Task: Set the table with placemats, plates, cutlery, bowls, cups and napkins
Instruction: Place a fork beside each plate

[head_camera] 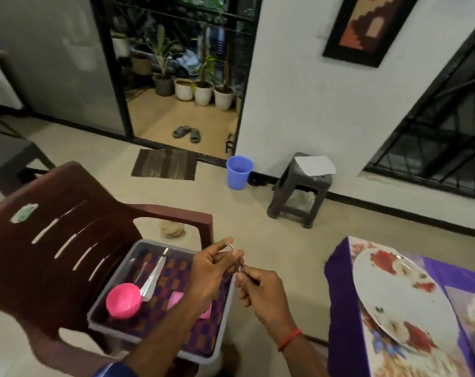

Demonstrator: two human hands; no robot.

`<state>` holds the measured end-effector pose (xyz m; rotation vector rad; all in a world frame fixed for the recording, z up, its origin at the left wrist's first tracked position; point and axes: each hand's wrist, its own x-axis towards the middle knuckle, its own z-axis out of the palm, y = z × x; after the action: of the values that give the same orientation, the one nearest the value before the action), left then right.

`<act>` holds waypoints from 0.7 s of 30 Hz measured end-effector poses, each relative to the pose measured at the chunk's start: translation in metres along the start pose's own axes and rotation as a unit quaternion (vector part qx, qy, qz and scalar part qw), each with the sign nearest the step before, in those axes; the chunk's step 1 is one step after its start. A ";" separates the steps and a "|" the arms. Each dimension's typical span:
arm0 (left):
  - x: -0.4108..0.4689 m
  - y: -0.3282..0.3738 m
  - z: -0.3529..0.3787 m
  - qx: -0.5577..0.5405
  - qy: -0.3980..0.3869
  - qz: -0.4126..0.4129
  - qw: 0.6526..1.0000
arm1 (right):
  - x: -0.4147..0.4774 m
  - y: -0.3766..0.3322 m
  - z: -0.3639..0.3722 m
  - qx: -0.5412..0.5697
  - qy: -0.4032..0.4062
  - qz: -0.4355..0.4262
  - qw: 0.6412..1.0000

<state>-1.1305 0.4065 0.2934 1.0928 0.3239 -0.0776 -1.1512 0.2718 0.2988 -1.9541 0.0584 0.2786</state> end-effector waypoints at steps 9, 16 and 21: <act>-0.005 -0.025 0.054 0.104 -0.103 0.020 0.989 | -0.037 0.014 -0.044 0.206 0.069 0.068 0.974; -0.005 -0.051 0.104 0.178 -0.171 -0.004 0.969 | -0.048 0.039 -0.090 0.219 0.125 0.092 0.963; -0.007 -0.070 0.138 0.250 -0.232 -0.021 0.940 | -0.051 0.053 -0.118 0.201 0.181 0.087 0.959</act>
<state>-1.1223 0.2521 0.2929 1.5276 -0.1104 -0.4687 -1.1901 0.1382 0.3049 -1.5723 0.4924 0.0143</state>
